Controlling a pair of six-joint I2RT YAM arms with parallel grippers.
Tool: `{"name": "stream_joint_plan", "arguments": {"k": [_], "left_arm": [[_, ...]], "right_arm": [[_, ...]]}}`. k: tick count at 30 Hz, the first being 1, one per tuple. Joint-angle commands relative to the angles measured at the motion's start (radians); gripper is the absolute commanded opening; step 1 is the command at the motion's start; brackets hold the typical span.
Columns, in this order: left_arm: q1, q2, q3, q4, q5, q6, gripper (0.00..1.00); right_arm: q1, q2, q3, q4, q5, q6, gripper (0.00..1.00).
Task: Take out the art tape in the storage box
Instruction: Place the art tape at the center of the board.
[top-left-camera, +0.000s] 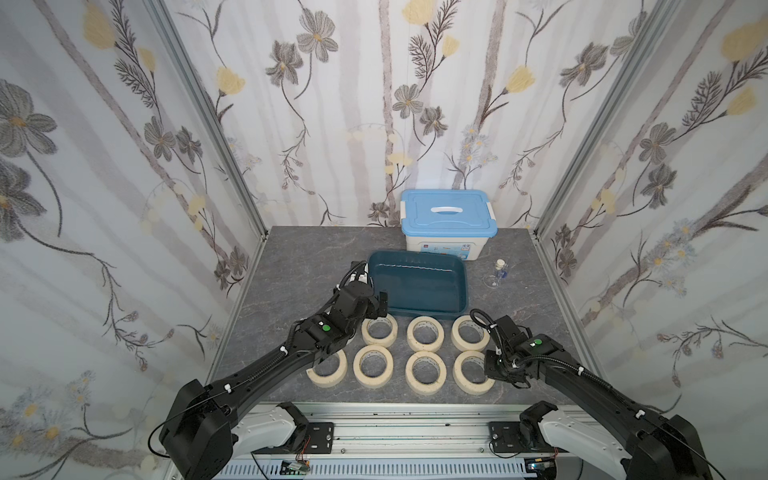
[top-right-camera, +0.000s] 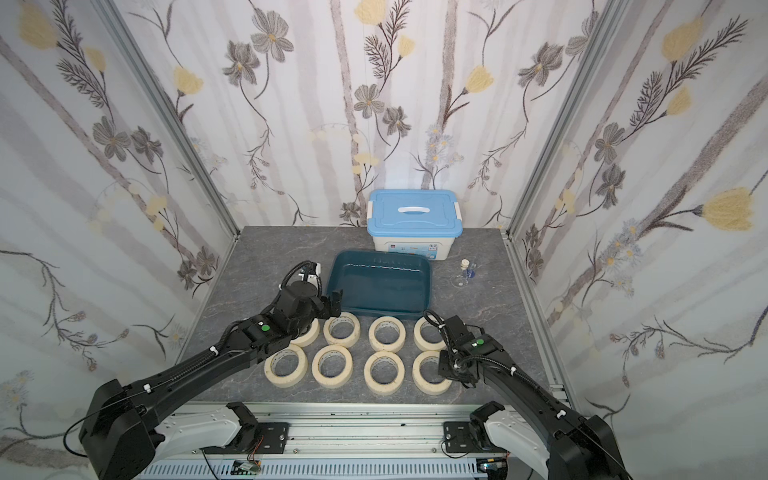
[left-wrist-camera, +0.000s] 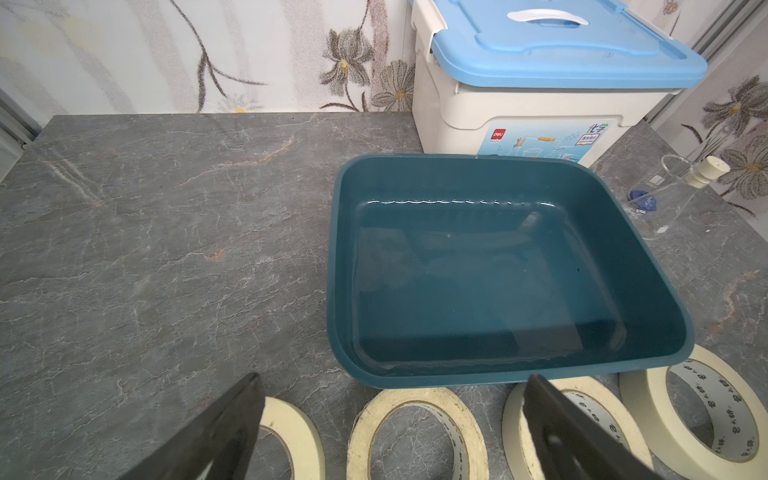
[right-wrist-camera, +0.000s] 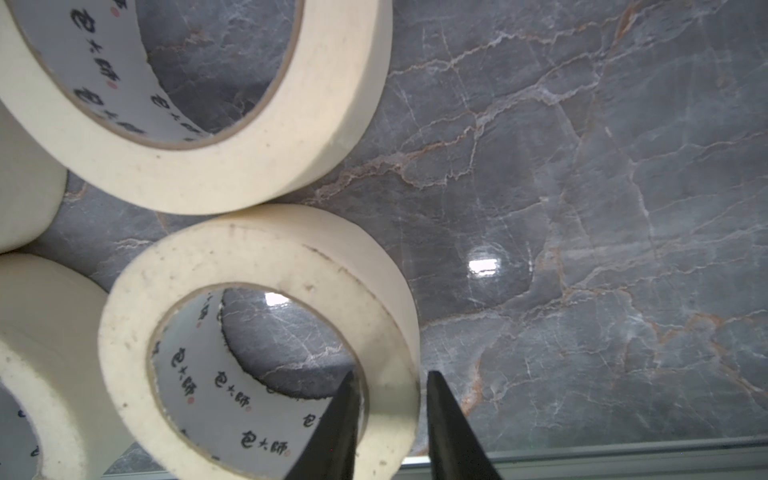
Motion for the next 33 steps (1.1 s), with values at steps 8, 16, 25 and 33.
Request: {"name": "stream_joint_plan", "arguments": {"k": [8,16,25,33], "left_arm": [[0.003,0.003,0.018,0.008,-0.031,0.009,1.00],[0.053,-0.005,0.037,-0.044,-0.060,-0.054,1.00],[0.264,-0.119,-0.034,-0.014,0.048,-0.186,1.00],[0.398,-0.222,-0.066,-0.033,0.048,-0.188,1.00]], "right_arm": [[-0.002,-0.025,0.033,0.008,0.016,-0.013,0.35],[-0.026,-0.078,0.085,-0.029,0.034,-0.062,0.38],[-0.089,-0.106,0.215,-0.048,0.114,-0.245,0.49],[-0.178,-0.080,0.338,0.013,0.180,-0.382,0.60]]}}
